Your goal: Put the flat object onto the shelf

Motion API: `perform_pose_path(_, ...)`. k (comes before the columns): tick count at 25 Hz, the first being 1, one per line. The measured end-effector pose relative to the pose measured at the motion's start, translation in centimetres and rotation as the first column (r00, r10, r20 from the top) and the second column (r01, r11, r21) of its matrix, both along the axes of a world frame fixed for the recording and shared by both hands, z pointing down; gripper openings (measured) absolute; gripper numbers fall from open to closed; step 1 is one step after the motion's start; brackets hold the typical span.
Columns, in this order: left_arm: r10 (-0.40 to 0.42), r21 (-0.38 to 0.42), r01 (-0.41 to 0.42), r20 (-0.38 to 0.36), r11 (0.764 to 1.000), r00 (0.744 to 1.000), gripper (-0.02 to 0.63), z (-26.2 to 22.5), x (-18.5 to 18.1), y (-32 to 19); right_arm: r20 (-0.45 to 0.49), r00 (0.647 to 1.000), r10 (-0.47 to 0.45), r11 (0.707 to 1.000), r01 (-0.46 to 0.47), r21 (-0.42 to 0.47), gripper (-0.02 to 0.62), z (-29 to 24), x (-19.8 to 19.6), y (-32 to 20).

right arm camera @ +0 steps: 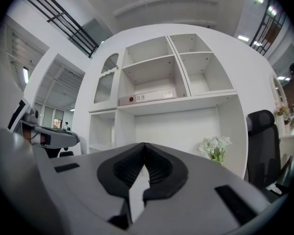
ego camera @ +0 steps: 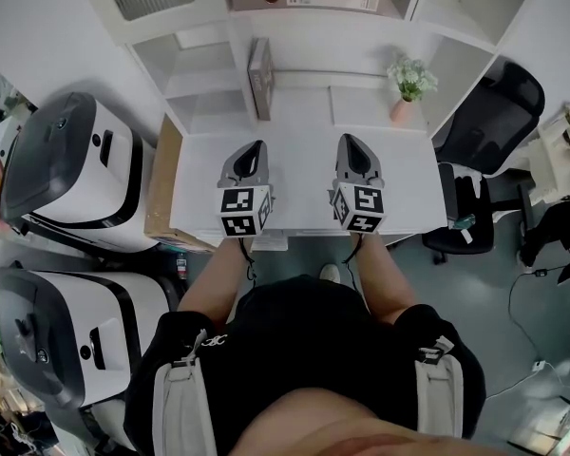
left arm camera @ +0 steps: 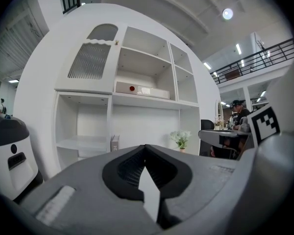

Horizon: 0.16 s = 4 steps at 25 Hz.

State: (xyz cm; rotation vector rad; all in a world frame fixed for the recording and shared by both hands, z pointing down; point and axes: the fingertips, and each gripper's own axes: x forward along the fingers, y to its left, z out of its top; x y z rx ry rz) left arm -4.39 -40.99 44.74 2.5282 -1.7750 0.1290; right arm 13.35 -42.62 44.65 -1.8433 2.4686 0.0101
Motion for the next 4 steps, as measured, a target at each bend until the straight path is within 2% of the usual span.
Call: perform_pose_path(4,-0.001,0.0,0.001,-0.001,1.0,1.0,0.017,0.08,0.37,0.25,-0.001,1.0,0.006,1.0,-0.006,-0.002,0.0,0.1,0.46,0.18)
